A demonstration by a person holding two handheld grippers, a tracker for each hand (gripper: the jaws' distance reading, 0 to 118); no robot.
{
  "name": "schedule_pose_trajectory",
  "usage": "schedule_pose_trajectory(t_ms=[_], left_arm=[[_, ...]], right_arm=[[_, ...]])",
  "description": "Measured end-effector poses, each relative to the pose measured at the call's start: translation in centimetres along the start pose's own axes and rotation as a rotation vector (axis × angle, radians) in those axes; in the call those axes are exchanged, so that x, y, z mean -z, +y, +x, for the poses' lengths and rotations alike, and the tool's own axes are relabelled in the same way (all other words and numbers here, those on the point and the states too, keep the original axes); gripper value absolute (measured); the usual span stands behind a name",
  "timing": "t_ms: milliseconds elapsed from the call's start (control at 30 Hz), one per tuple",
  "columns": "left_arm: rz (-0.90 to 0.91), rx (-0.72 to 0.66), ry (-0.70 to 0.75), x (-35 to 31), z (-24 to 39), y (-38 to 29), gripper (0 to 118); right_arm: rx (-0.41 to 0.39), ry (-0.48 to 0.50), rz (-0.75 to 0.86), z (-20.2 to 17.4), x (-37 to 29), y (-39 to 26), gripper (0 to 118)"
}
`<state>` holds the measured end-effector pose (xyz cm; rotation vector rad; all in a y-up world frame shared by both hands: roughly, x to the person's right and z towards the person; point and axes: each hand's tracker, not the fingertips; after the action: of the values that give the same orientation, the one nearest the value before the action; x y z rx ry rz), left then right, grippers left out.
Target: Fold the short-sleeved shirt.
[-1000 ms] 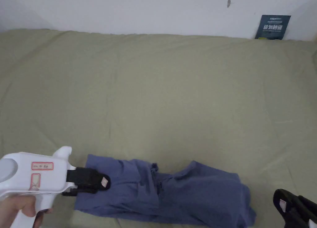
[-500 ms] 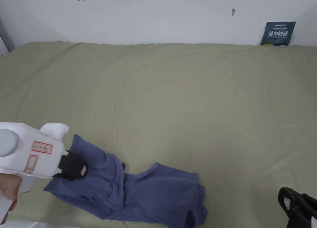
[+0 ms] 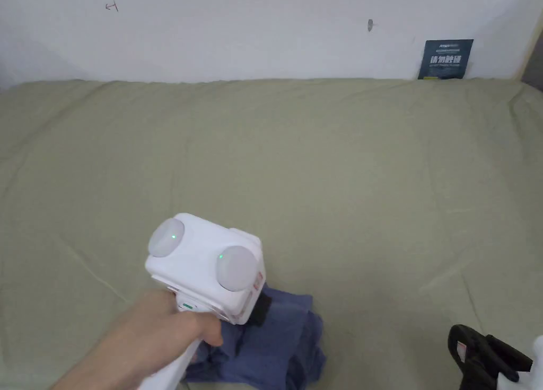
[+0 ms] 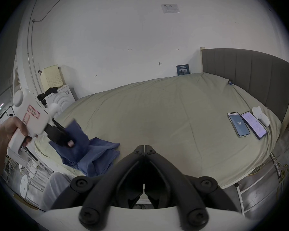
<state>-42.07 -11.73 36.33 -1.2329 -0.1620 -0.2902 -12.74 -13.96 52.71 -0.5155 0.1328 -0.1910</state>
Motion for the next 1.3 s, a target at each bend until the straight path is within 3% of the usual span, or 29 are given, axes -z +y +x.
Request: schedule_pose_trajectory(t_ms=[33,100,200,267,300,367,400,467,600,767,900,1033,1167,1300], left_arm=[[0.02,0.011,-0.014,0.5,1.2,0.2,117],[0.13,0.04,-0.094,0.1,1.9,0.6,112],[0.08,-0.047,-0.225,-2.4,3.2,-0.5,111],[0.1,-0.086,-0.318,-2.6,1.3,-0.5,104],[0.128,-0.122,-0.364,-2.8,-0.2,-0.7,92],[0.196,-0.234,-0.424,-3.8,-3.2,-1.7,17],[0.21,-0.256,-0.451,-3.6,-4.8,-1.7,0],[0.246,-0.373,-0.5,-3.1,-7.4,-2.6,0],[0.185,-0.368,-0.534,0.3,-8.6,-3.1,0],[0.031,-0.323,-0.604,6.2,-3.1,-2.5,0],[0.039,-0.318,-0.575,10.3,0.3,-2.1,0],[0.075,-0.289,-0.612,9.8,1.1,-2.2,0],[0.073,-0.36,-0.737,10.9,-2.4,-2.1,0],[0.122,-0.34,-0.808,8.4,-5.5,-3.2,0]], right_arm=[[0.008,-0.004,-0.001,0.3,-0.1,-0.1,0],[0.021,-0.013,-0.003,0.8,-0.5,-0.2,0],[0.034,-0.034,-0.012,1.7,-0.8,-0.4,0],[0.044,-0.044,-0.013,2.2,-1.0,-0.6,0],[0.054,-0.051,-0.014,2.5,-1.1,-0.7,0],[0.081,-0.051,-0.017,3.0,-1.1,-0.9,0],[0.09,-0.053,-0.018,3.1,-1.1,-0.9,0],[0.102,-0.053,-0.02,3.3,-0.9,-1.0,0],[0.104,-0.055,-0.029,3.2,-0.5,-1.0,0],[0.089,-0.053,-0.034,2.5,-0.7,-0.7,0],[0.076,-0.053,-0.049,2.1,-0.8,-0.7,0],[0.058,-0.05,-0.067,1.6,-0.8,-0.6,0],[0.036,-0.036,-0.086,0.5,-0.1,-0.4,0],[0.002,0.015,-0.105,-1.6,1.2,0.2,0]])
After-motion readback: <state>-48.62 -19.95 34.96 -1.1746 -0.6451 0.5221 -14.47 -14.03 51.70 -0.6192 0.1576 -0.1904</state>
